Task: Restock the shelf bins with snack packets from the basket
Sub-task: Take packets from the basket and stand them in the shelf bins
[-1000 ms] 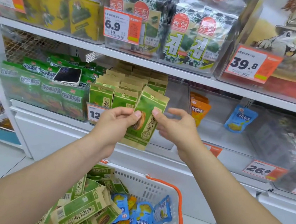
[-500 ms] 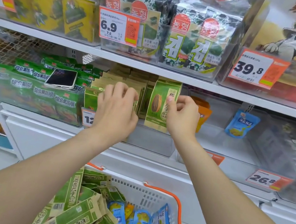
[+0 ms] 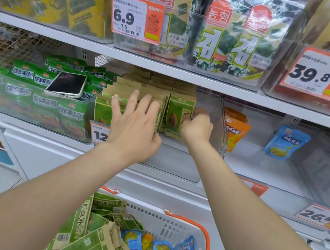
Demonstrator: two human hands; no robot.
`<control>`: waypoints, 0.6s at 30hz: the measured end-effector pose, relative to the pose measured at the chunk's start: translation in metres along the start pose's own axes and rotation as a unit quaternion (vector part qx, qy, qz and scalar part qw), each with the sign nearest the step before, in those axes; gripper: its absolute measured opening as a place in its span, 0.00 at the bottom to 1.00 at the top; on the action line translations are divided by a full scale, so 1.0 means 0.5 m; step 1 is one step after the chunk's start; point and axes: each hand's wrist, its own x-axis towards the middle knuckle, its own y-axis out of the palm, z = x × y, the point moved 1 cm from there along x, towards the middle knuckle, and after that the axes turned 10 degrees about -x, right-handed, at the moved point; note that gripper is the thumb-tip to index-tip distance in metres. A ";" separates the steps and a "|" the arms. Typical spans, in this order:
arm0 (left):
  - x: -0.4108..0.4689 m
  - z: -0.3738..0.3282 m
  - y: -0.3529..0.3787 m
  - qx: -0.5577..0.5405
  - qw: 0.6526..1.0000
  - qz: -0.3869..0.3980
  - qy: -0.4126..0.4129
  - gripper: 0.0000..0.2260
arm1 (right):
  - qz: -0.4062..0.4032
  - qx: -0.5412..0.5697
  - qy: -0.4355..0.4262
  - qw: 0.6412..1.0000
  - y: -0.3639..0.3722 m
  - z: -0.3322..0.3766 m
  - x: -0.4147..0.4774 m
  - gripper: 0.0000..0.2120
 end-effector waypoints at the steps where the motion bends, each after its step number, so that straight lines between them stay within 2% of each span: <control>1: 0.000 0.000 0.000 0.000 1.000 -0.001 0.001 0.31 | 0.000 -0.006 0.001 1.000 0.002 0.001 0.004 0.09; 6: -0.003 -0.004 0.002 0.009 1.000 -0.010 0.006 0.28 | 0.019 0.009 0.022 1.000 0.009 0.001 0.013 0.13; 12: -0.006 -0.008 0.001 0.001 1.000 -0.012 -0.001 0.28 | 0.034 0.002 0.009 0.999 -0.002 0.002 0.003 0.17; 15: -0.013 -0.012 -0.005 -0.036 0.999 -0.034 -0.009 0.30 | 0.065 -0.024 0.005 0.998 -0.021 0.004 -0.009 0.14; 18: -0.023 -0.018 -0.020 -0.068 0.992 -0.105 0.014 0.27 | 0.108 -0.053 -0.009 0.993 -0.046 0.009 -0.036 0.07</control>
